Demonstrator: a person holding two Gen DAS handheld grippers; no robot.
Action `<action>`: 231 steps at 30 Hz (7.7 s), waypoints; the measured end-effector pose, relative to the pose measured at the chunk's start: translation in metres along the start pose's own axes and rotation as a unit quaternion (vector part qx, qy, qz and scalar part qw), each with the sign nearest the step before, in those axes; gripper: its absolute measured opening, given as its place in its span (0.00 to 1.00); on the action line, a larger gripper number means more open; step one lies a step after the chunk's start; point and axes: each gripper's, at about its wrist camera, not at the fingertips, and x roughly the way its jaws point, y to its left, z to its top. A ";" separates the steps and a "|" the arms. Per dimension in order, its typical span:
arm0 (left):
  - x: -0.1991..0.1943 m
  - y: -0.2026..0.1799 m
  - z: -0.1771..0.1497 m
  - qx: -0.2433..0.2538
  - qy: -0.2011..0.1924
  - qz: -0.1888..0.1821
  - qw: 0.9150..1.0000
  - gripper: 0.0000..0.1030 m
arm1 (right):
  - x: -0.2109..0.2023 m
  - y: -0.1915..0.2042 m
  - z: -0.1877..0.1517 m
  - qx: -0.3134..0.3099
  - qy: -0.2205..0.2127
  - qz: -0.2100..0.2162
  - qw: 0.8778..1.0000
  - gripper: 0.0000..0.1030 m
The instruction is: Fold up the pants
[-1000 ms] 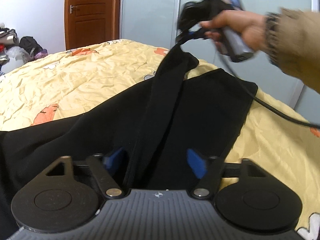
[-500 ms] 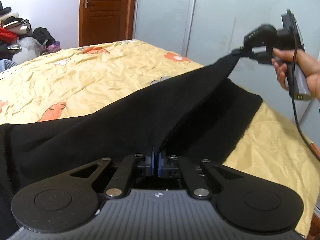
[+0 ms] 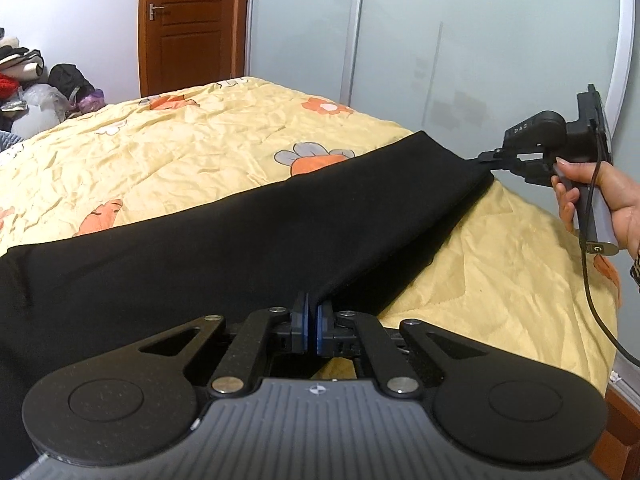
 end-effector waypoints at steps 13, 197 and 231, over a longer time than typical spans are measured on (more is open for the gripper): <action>0.002 0.001 -0.001 -0.011 0.036 -0.021 0.999 0.18 | -0.008 -0.004 -0.008 -0.050 -0.007 -0.047 0.998 0.21; 0.086 0.105 0.034 -0.522 0.063 -0.230 0.819 0.95 | -0.029 0.180 -0.157 -0.442 0.046 0.181 0.877 0.06; 0.026 0.113 0.045 -0.325 0.048 -0.025 0.944 0.05 | -0.035 0.234 -0.244 -0.591 0.052 0.172 0.787 0.14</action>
